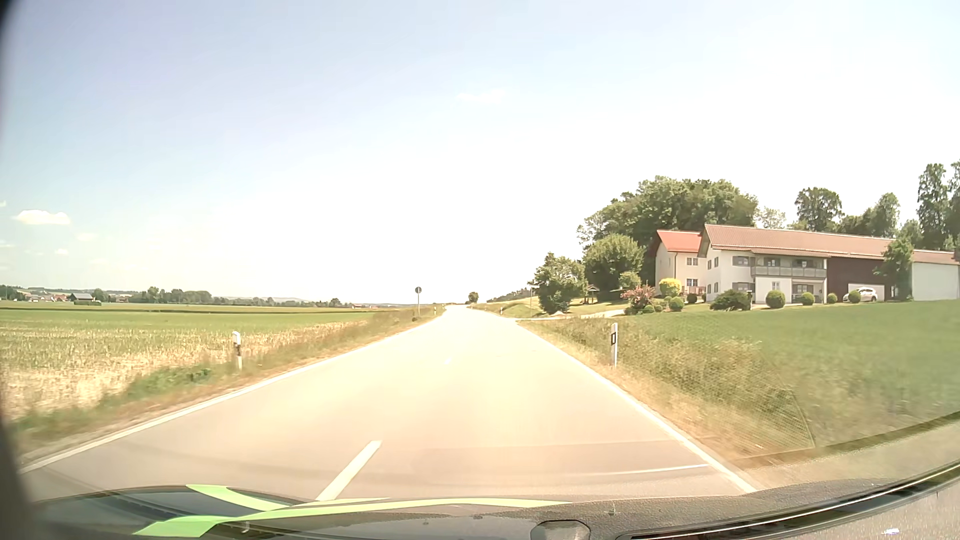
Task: Follow the waypoints while adhering to traffic rules and regulations
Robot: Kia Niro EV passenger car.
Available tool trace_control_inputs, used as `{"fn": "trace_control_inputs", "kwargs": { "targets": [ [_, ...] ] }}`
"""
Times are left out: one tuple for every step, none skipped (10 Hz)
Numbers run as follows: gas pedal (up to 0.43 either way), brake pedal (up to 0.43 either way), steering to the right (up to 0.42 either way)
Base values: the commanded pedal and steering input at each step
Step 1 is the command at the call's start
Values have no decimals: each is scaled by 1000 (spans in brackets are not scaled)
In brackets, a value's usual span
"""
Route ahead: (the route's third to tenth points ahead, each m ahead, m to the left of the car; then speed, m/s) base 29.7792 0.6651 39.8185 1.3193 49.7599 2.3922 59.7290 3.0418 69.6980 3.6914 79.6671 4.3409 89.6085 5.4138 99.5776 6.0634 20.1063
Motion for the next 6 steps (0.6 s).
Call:
{"fn": "trace_control_inputs", "kwargs": {
  "targets": [
    [260, 0, -9],
    [240, 0, -9],
    [228, 0, -9],
    [228, 0, -9],
    [240, 0, -10],
    [240, 0, -11]
  ]
}}
